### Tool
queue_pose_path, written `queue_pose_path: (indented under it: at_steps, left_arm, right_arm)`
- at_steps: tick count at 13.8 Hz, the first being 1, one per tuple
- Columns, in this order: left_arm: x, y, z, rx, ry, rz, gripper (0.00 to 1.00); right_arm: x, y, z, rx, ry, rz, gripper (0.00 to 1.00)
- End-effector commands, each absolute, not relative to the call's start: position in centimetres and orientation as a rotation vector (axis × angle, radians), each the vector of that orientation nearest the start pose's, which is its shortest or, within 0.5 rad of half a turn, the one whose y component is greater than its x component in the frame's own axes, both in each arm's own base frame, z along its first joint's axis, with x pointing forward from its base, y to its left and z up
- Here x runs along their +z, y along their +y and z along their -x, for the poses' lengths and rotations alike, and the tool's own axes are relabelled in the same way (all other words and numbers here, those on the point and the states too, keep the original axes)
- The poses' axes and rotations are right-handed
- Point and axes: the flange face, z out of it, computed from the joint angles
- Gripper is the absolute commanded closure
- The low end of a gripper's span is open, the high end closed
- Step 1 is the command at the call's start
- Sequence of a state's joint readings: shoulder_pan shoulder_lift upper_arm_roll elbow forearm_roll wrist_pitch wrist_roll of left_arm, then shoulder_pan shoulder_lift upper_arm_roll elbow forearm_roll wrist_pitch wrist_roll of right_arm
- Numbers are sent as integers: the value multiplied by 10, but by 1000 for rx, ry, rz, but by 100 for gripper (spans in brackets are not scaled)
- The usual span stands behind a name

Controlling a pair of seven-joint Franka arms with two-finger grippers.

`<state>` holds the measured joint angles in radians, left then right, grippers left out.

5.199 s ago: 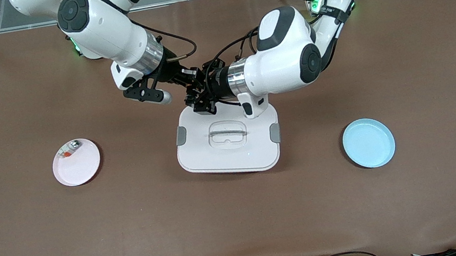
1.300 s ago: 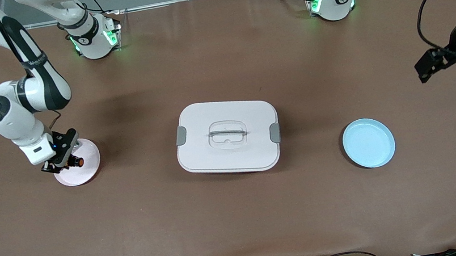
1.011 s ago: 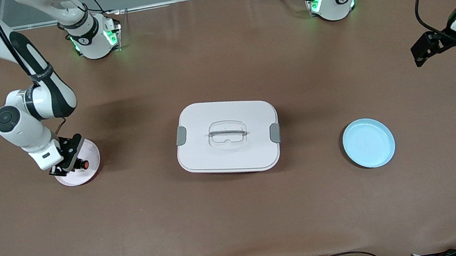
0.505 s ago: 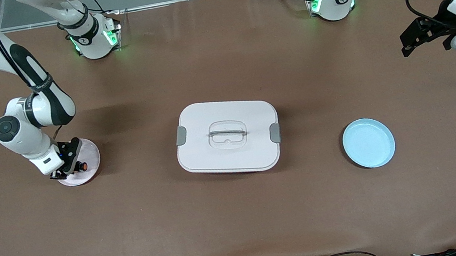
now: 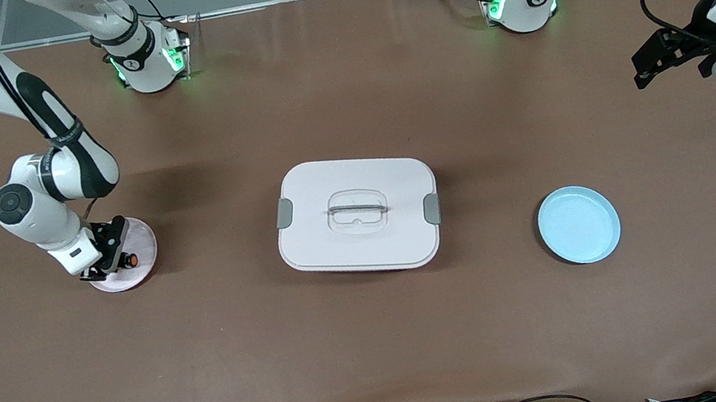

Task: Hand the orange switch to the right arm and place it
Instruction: 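Move the switch with the right gripper down onto the white plate, then open the right gripper to release the switch on the white plate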

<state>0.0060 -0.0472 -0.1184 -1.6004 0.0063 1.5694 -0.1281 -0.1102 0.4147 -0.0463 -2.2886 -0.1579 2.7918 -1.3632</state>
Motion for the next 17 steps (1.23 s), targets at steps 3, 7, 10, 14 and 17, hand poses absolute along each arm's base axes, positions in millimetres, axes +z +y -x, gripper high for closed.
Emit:
queue_pose_path:
  at_steps: [3, 7, 10, 14, 17]
  left_arm:
    - [639, -57, -527, 13, -26, 3104, 0]
    - [640, -55, -525, 24, -29, 3097, 0]
    - [640, -55, -525, 23, -36, 3095, 0]
    - [641, -55, -526, 14, -36, 3094, 0]
    - [643, -55, -526, 6, -36, 3094, 0]
  right_arm:
    - [176, -80, -534, 2, -2087, 2496, 0]
    - [210, -75, -538, 45, -1950, 2585, 0]
    - [236, -75, -538, 114, -1475, 2859, 0]
    - [248, -75, -537, 89, -732, 3130, 0]
    - [256, -73, -539, 56, -378, 3188, 0]
